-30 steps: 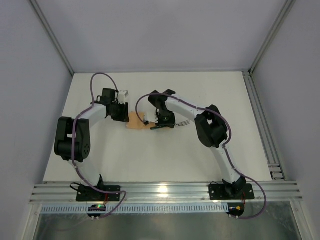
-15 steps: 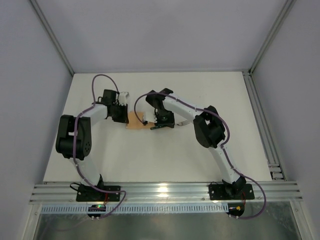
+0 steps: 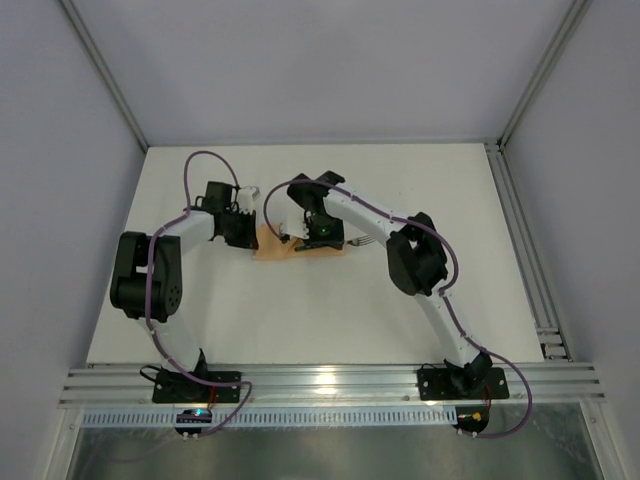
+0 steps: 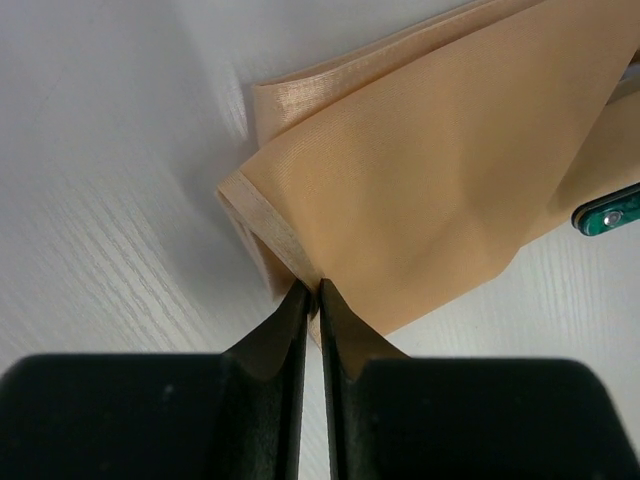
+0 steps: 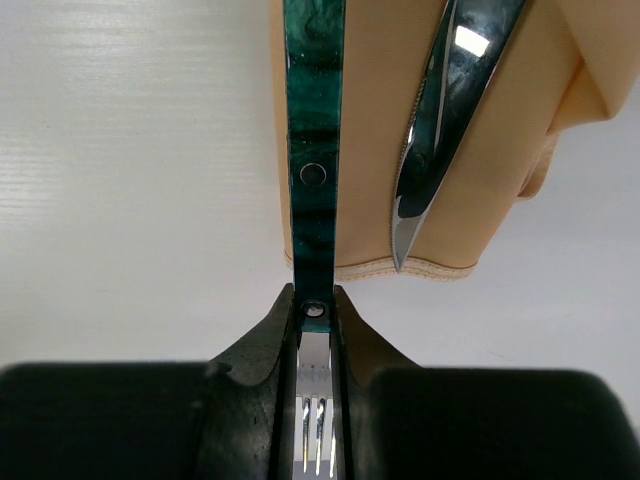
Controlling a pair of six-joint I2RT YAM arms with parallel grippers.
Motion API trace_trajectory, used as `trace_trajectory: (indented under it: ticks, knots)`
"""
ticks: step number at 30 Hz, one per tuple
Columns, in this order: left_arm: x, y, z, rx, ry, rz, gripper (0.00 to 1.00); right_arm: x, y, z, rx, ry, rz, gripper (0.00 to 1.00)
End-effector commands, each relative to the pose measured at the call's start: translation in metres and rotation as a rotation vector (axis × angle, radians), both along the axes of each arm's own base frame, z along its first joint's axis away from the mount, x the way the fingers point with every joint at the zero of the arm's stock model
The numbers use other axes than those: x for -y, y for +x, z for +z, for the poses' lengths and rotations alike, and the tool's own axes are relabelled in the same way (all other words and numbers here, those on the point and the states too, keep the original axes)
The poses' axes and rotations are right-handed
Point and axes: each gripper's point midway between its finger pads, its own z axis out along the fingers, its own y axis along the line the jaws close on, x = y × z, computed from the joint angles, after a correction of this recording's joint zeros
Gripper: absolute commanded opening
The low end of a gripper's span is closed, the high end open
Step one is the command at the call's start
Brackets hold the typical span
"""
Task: Fold the napkin into a case and place the utensils inside
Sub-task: Stuff the fork into the folded napkin.
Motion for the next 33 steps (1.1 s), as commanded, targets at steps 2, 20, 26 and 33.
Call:
trace_trajectory:
  ticks: [2,20,26,33]
  knots:
    - [0.004,0.002,0.015,0.054,-0.029,-0.027,0.09,-0.002,0.008,-0.003,0.015,-0.003,-0.031,0.04]
    - [0.013,-0.003,0.019,0.071,-0.055,-0.072,0.08,-0.035,0.025,-0.015,0.089,0.041,-0.004,0.04]
    - [0.013,0.0,0.022,0.086,-0.054,-0.08,0.09,-0.065,0.023,-0.02,0.172,0.047,0.144,0.04]
    - [0.014,-0.002,0.021,0.092,-0.06,-0.096,0.12,-0.098,0.027,-0.013,0.213,0.171,0.172,0.04]
